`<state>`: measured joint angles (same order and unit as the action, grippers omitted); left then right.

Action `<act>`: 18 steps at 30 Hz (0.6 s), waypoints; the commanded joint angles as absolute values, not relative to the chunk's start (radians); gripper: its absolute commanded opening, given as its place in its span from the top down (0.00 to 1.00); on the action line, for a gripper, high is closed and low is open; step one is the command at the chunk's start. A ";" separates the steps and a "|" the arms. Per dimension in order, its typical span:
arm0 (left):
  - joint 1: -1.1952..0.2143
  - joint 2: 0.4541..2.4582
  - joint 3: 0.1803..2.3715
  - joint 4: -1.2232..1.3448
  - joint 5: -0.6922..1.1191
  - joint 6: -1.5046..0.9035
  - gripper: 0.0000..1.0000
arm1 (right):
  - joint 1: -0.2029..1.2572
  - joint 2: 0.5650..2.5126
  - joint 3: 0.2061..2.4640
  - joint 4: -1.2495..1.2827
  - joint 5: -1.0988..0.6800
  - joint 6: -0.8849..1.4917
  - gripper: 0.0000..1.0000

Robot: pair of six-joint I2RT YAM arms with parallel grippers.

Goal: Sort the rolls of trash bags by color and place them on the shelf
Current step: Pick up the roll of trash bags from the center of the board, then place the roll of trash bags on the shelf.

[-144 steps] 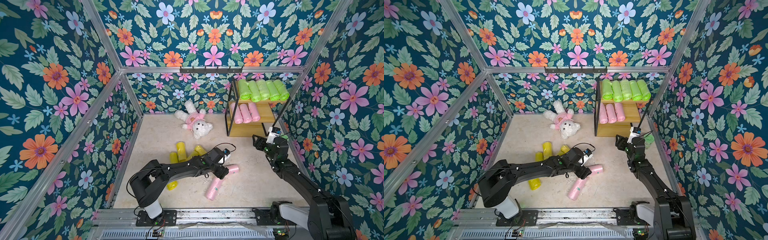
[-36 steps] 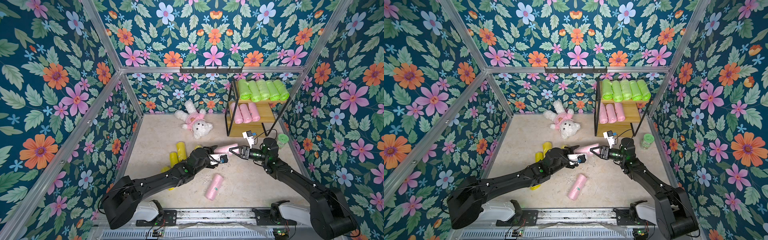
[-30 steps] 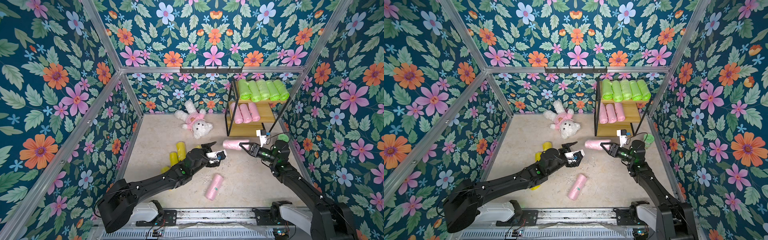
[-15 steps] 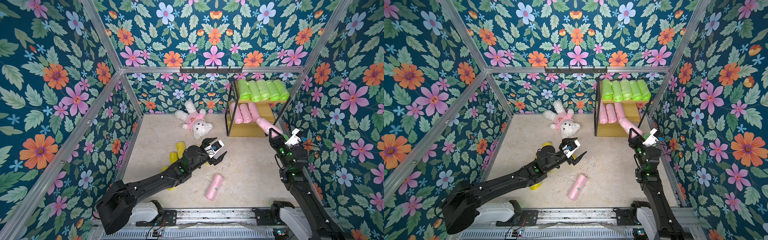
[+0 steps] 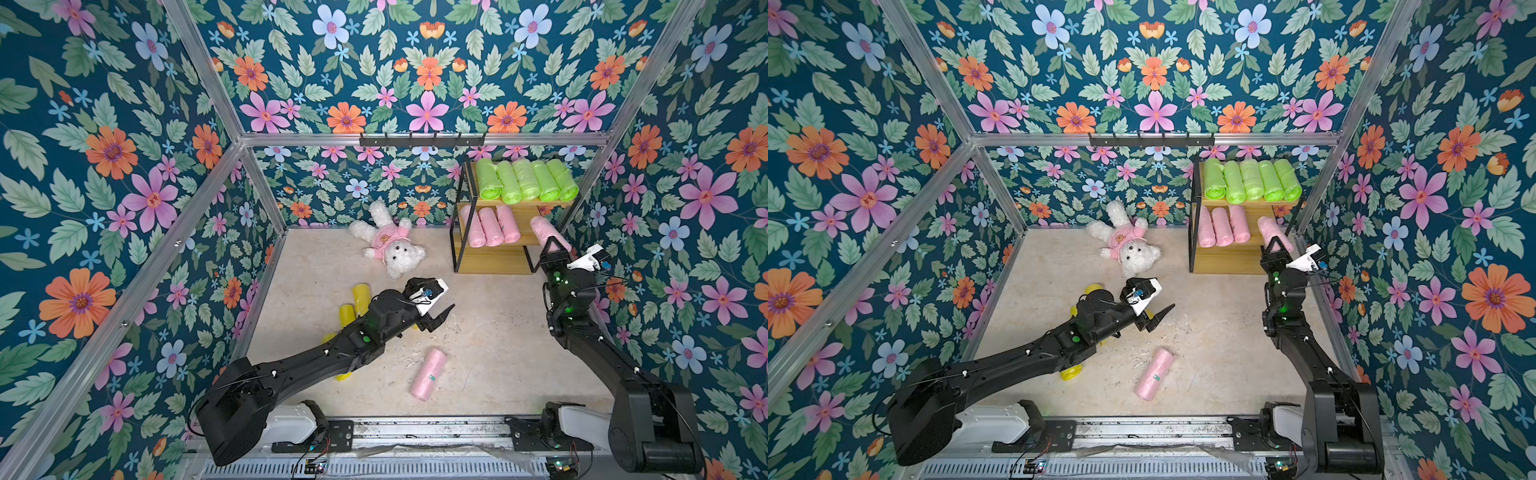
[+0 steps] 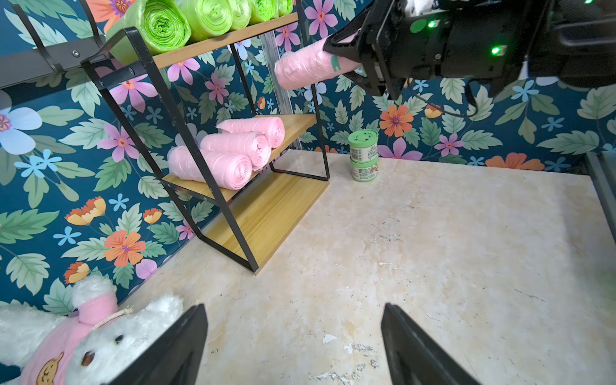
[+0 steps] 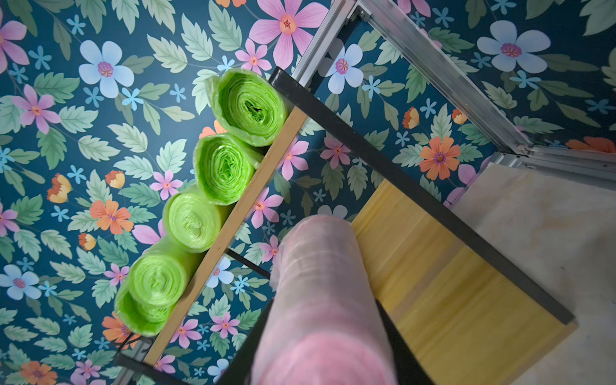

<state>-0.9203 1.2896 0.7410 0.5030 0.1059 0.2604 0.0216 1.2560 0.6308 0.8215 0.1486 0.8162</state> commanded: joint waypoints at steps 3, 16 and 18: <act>-0.920 1.292 0.752 0.490 0.132 0.235 0.13 | 0.046 1.348 0.690 0.930 0.255 0.782 0.67; -0.920 1.285 0.764 0.440 0.141 0.254 0.14 | 0.063 1.557 0.836 0.860 0.289 0.733 0.66; -0.920 1.281 0.764 0.434 0.143 0.260 0.14 | 0.064 1.578 0.848 0.848 0.291 0.728 0.66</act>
<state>-0.9211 1.2892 0.7559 0.4461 0.1310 0.2440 0.0620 1.5593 0.8299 0.8310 0.2684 0.7559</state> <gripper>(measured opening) 0.860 0.412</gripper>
